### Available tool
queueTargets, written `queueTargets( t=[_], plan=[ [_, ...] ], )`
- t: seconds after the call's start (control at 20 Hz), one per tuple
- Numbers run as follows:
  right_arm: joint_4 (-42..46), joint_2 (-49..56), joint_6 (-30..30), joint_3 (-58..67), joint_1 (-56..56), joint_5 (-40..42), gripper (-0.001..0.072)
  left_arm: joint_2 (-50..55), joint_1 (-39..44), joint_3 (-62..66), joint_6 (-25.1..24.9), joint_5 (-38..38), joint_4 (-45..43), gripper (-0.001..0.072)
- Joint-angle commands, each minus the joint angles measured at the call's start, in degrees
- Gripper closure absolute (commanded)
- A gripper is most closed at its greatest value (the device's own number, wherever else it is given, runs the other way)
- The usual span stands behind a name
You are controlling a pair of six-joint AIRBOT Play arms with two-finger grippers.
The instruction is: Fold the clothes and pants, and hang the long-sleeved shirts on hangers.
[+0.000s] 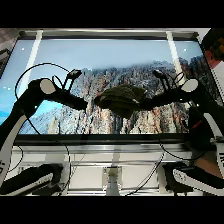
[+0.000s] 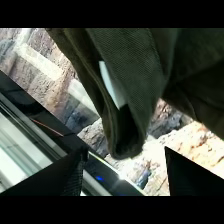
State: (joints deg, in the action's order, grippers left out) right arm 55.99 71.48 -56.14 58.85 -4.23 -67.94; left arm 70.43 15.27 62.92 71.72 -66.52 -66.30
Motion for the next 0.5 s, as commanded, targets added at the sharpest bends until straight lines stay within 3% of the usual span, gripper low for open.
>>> queueTargets(
  t=[0.0, 0.25, 0.3, 0.35, 0.45],
  plan=[
    [6.14, 0.85, 3.13, -0.39, -5.77, 4.98, 0.0159, -0.04, 0.04, -0.02, -0.22, 0.04, 0.81, 0.0696],
    [6.78, 2.93, 2.64, -0.39, -7.37, 5.68, 0.0188, -0.04, 0.04, -0.02, -0.24, 0.04, 0.79, 0.0696],
    [6.82, 3.13, 2.69, -0.39, -7.37, 5.7, 0.0389, -0.04, 0.04, -0.02, -0.24, 0.04, 0.79, 0.0696],
    [6.86, 3.15, 2.78, -0.37, -7.37, 5.68, 0.066, -0.04, 0.04, -0.02, -0.24, 0.04, 0.79, 0.0696],
    [7.45, 3.08, 2.43, 0.92, -7.37, 4.13, 0.0682, -0.04, 0.04, -0.02, -0.24, 0.04, 0.79, 0.0696]
  ],
)
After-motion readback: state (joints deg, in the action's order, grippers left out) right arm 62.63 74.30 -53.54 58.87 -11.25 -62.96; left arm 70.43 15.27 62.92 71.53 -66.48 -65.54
